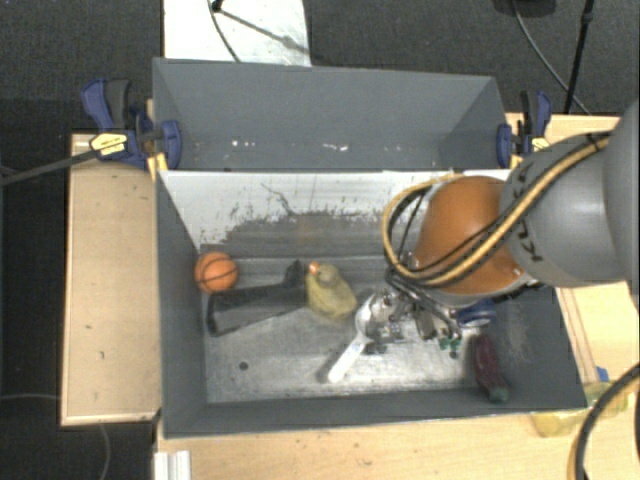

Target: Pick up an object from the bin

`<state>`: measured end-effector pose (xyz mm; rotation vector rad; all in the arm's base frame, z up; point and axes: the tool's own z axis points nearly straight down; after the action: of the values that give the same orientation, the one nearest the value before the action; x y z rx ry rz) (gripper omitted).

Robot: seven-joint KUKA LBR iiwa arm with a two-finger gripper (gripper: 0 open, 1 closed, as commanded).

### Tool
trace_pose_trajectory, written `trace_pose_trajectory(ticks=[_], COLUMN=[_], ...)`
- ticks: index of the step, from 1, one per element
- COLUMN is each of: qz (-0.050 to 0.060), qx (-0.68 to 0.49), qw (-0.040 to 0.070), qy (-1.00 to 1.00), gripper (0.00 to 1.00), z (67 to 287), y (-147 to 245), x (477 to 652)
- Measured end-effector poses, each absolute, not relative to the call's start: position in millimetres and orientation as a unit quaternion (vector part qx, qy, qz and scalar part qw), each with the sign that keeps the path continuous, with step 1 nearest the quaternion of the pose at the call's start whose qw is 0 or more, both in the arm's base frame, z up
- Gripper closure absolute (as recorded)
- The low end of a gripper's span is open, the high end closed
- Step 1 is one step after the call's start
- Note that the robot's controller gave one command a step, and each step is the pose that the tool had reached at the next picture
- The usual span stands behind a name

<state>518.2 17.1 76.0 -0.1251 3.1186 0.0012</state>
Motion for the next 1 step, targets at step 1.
trace_pose_trajectory(ticks=[1], qz=[0.0], qx=[-0.039], qw=[0.01], qy=[0.999], gripper=[1.0], z=[76.0], y=[17.1], x=[518.2])
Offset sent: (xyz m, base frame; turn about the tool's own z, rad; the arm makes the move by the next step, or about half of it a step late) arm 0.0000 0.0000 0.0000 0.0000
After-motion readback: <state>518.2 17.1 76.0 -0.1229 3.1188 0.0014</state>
